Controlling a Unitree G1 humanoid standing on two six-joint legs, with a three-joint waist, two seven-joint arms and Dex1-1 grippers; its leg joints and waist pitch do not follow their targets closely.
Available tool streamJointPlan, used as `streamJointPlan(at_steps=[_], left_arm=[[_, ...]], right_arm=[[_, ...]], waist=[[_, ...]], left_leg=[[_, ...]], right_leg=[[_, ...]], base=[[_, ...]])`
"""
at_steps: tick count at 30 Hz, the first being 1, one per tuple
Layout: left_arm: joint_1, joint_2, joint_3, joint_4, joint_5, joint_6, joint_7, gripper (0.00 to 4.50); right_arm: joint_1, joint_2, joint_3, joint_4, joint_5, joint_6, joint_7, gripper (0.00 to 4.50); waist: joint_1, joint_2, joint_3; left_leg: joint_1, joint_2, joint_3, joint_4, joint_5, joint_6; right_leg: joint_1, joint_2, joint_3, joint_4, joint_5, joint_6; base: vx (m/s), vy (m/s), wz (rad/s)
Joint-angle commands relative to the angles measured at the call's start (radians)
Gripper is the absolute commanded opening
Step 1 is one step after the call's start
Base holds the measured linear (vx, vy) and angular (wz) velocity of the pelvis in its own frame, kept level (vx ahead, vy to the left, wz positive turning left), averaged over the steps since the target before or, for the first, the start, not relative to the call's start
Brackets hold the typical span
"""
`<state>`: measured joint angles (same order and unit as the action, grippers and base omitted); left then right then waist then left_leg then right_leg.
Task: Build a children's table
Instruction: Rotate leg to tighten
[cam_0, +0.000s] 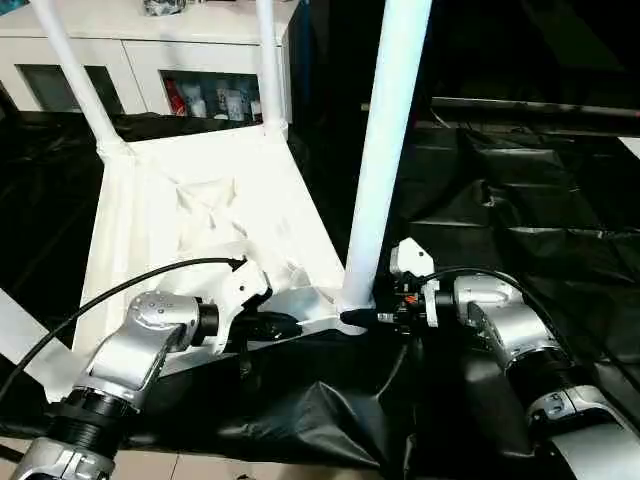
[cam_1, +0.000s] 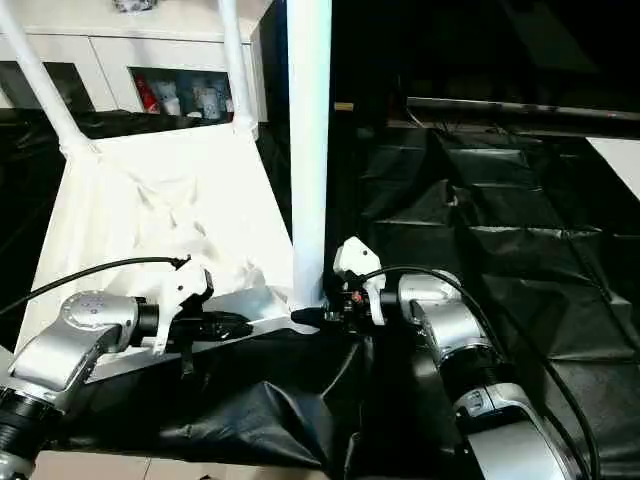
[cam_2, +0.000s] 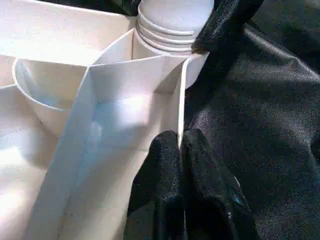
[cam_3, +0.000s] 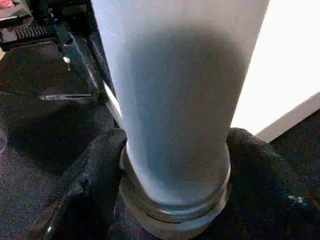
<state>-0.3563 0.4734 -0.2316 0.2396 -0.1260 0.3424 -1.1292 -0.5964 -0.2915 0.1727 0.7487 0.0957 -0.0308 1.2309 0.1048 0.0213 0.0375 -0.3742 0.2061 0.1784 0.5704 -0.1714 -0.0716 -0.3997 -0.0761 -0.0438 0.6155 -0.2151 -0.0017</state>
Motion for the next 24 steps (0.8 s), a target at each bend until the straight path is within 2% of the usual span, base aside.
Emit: streamJointPlan(at_steps=[1, 5, 6, 8, 9, 10, 11, 12, 13, 14, 15, 17, 18, 19, 20, 23, 24], left_arm=[[0.031, 0.005, -0.030, 0.004, -0.007, 0.029, -0.025, 0.00], [0.015, -0.039, -0.020, 0.035, 0.014, 0.034, 0.061, 0.00], [0.010, -0.048, -0.020, 0.044, 0.021, 0.033, 0.079, 0.00], [-0.017, -0.094, -0.021, 0.087, 0.052, 0.032, 0.160, 0.00], [-0.033, -0.119, -0.023, 0.111, 0.067, 0.034, 0.202, 0.00], [-0.044, -0.134, -0.022, 0.126, 0.074, 0.036, 0.227, 0.00], [-0.086, -0.193, -0.018, 0.183, 0.092, 0.051, 0.312, 0.00], [-0.134, -0.259, -0.015, 0.243, 0.104, 0.062, 0.393, 0.00], [-0.149, -0.279, -0.014, 0.262, 0.106, 0.066, 0.412, 0.00], [-0.157, -0.290, -0.014, 0.272, 0.106, 0.069, 0.421, 0.00], [-0.174, -0.310, -0.014, 0.297, 0.114, 0.057, 0.453, 0.00], [-0.203, -0.348, -0.028, 0.339, 0.135, 0.035, 0.501, 0.00], [-0.224, -0.372, -0.043, 0.366, 0.156, 0.011, 0.523, 0.00], [-0.224, -0.372, -0.043, 0.366, 0.156, 0.011, 0.523, 0.00], [-0.228, -0.376, -0.049, 0.371, 0.162, 0.004, 0.524, 0.00], [-0.240, -0.391, -0.047, 0.399, 0.174, -0.019, 0.515, 0.00], [-0.237, -0.388, -0.045, 0.397, 0.170, -0.021, 0.510, 0.00]], right_arm=[[0.005, -0.005, -0.006, -0.018, 0.017, 0.012, 0.006, 2.78], [0.011, 0.032, -0.038, 0.018, 0.007, -0.004, -0.112, 2.75], [0.009, 0.040, -0.044, 0.029, 0.002, -0.009, -0.144, 2.75], [-0.002, 0.076, -0.068, 0.080, -0.021, -0.017, -0.305, 2.74], [-0.009, 0.094, -0.078, 0.102, -0.032, -0.007, -0.383, 2.74], [-0.012, 0.103, -0.082, 0.111, -0.037, 0.000, -0.419, 2.74], [-0.023, 0.143, -0.105, 0.141, -0.047, 0.014, -0.569, 2.74], [-0.034, 0.195, -0.138, 0.166, -0.036, 0.038, -0.711, 2.74], [-0.037, 0.212, -0.146, 0.174, -0.033, 0.043, -0.753, 2.74], [-0.039, 0.221, -0.150, 0.178, -0.033, 0.044, -0.776, 2.74], [-0.041, 0.237, -0.146, 0.185, -0.044, 0.042, -0.816, 2.74], [-0.046, 0.275, -0.139, 0.196, -0.059, 0.030, -0.881, 2.74], [-0.054, 0.315, -0.141, 0.205, -0.055, 0.016, -0.901, 2.74], [-0.054, 0.315, -0.141, 0.205, -0.055, 0.016, -0.901, 2.74], [-0.056, 0.326, -0.141, 0.206, -0.052, 0.011, -0.897, 2.74], [-0.061, 0.339, -0.115, 0.200, -0.082, -0.050, -0.870, 2.74], [-0.059, 0.341, -0.127, 0.190, -0.059, -0.056, -0.849, 2.74]], waist=[[0.005, -0.008, -0.059], [0.005, -0.009, -0.059], [0.002, -0.010, -0.056], [-0.005, -0.011, -0.051], [-0.008, -0.011, -0.045], [-0.012, -0.014, -0.046], [-0.012, -0.008, -0.044], [-0.012, -0.005, -0.043], [-0.017, -0.006, -0.040], [-0.013, -0.009, -0.043], [-0.012, -0.006, -0.044], [-0.013, -0.007, -0.040], [-0.014, 0.000, -0.037], [-0.016, -0.004, -0.038], [-0.011, -0.004, -0.043], [-0.010, -0.004, -0.043], [-0.009, -0.009, -0.043]], left_leg=[[0.010, 0.020, 0.001, -0.049, -0.117, 0.077], [0.011, 0.020, 0.001, -0.049, -0.118, 0.075], [0.010, 0.019, 0.000, -0.053, -0.134, 0.067], [0.012, 0.020, 0.000, -0.057, -0.173, 0.043], [0.016, 0.018, -0.001, -0.063, -0.217, 0.020], [0.017, 0.018, -0.004, -0.066, -0.240, 0.003], [0.024, 0.018, -0.002, -0.066, -0.254, -0.007], [0.029, 0.017, -0.003, -0.067, -0.270, -0.013], [0.031, 0.013, -0.003, -0.068, -0.299, -0.030], [0.029, 0.015, -0.008, -0.071, -0.308, -0.035], [0.028, 0.017, -0.009, -0.071, -0.310, -0.033], [0.031, 0.015, -0.007, -0.074, -0.333, -0.028], [0.037, 0.015, -0.009, -0.076, -0.370, -0.033], [0.036, 0.014, -0.011, -0.076, -0.378, -0.033], [0.034, 0.016, -0.013, -0.079, -0.365, -0.029], [0.028, 0.016, -0.012, -0.080, -0.350, -0.023], [0.028, 0.015, -0.011, -0.079, -0.349, -0.017]], right_leg=[[0.052, -0.050, 0.029, -0.051, 0.043, -0.266], [0.051, -0.051, 0.029, -0.051, 0.043, -0.267], [0.051, -0.052, 0.030, -0.055, 0.011, -0.262], [0.048, -0.055, 0.033, -0.064, -0.064, -0.251], [0.046, -0.057, 0.033, -0.074, -0.160, -0.234], [0.048, -0.059, 0.034, -0.078, -0.227, -0.210], [0.039, -0.059, 0.037, -0.084, -0.264, -0.197], [0.036, -0.058, 0.037, -0.089, -0.289, -0.192], [0.035, -0.057, 0.038, -0.094, -0.348, -0.175], [0.038, -0.062, 0.036, -0.097, -0.381, -0.157], [0.038, -0.063, 0.036, -0.097, -0.375, -0.153], [0.031, -0.058, 0.035, -0.104, -0.379, -0.145], [0.027, -0.060, 0.035, -0.111, -0.419, -0.136], [0.028, -0.061, 0.034, -0.113, -0.434, -0.130], [0.033, -0.062, 0.035, -0.110, -0.411, -0.122], [0.034, -0.061, 0.035, -0.106, -0.363, -0.133], [0.035, -0.062, 0.035, -0.106, -0.363, -0.134]], base=[[0.000, 0.000, 0.00], [0.000, 0.000, 0.00], [0.000, 0.000, 0.00], [0.000, 0.000, 0.00], [0.000, 0.000, 0.00], [0.000, 0.000, 0.00], [0.000, 0.000, 0.00], [0.000, 0.000, 0.00], [-0.055, -0.005, 0.02], [-0.055, -0.005, 0.02], [0.000, 0.000, 0.00], [0.000, 0.000, 0.00], [0.000, 0.000, 0.00], [0.000, 0.000, 0.00], [0.000, 0.000, 0.00], [0.000, 0.000, 0.00], [0.000, 0.000, 0.00]])
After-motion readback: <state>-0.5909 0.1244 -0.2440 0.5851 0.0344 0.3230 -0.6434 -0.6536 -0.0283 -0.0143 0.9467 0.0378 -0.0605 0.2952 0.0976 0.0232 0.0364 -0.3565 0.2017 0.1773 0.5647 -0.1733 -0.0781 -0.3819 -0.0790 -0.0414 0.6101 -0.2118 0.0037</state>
